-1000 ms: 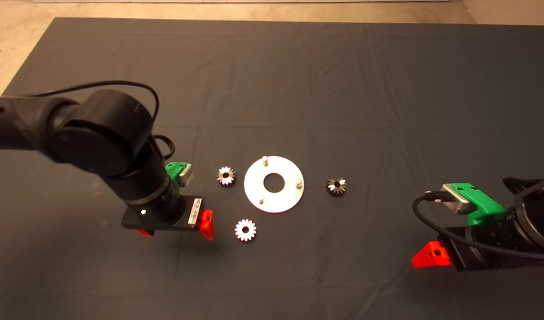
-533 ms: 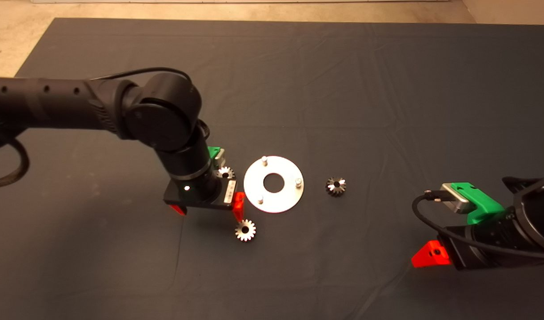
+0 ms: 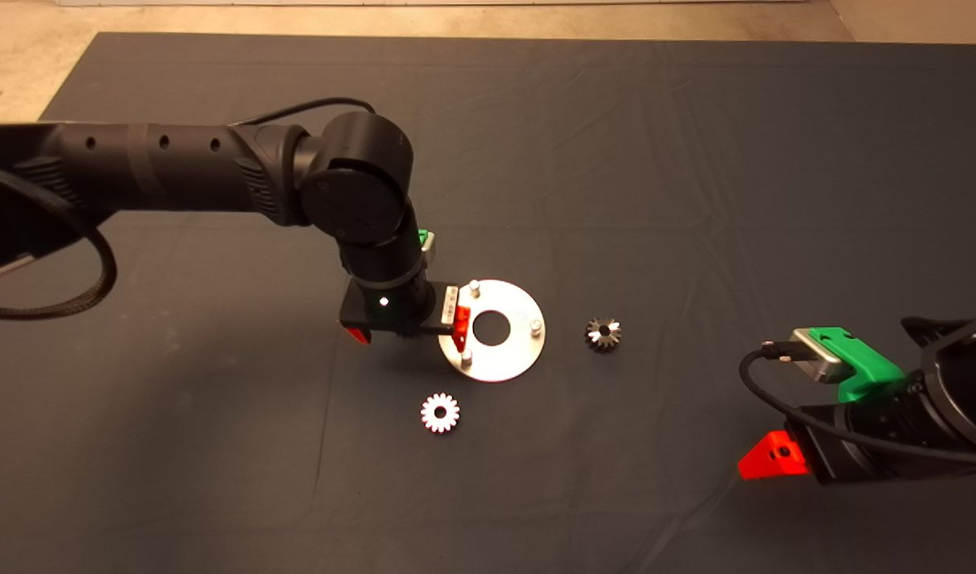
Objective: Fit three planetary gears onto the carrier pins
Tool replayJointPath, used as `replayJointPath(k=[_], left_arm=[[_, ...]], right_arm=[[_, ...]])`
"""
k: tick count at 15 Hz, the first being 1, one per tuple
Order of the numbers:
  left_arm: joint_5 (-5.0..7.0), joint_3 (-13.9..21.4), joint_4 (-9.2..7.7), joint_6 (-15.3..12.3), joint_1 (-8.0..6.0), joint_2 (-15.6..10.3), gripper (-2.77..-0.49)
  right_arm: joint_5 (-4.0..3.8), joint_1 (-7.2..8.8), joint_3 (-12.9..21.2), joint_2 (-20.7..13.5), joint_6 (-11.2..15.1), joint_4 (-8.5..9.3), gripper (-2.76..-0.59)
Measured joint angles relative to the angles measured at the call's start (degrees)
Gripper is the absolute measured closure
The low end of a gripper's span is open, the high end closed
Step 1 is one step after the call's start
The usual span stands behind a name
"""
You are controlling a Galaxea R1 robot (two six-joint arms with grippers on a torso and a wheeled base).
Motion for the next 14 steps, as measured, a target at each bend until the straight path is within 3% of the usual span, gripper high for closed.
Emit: replayJointPath(k=[6,11,14], left_arm=[[-0.02,-5.66,2.20,2.20,0.16,0.94,-2.77],[-0.02,-8.61,4.08,4.28,2.10,0.97,-2.77],[-0.01,-9.73,4.61,5.26,2.29,0.98,-2.77]], right_arm=[[0.00,0.00,0.00,0.01,-0.02,0.00,-2.73],[0.02,-0.01,0.00,0.02,-0.16,0.00,-2.73],[0.00,0.00,0.00,0.02,-0.16,0.00,-2.73]])
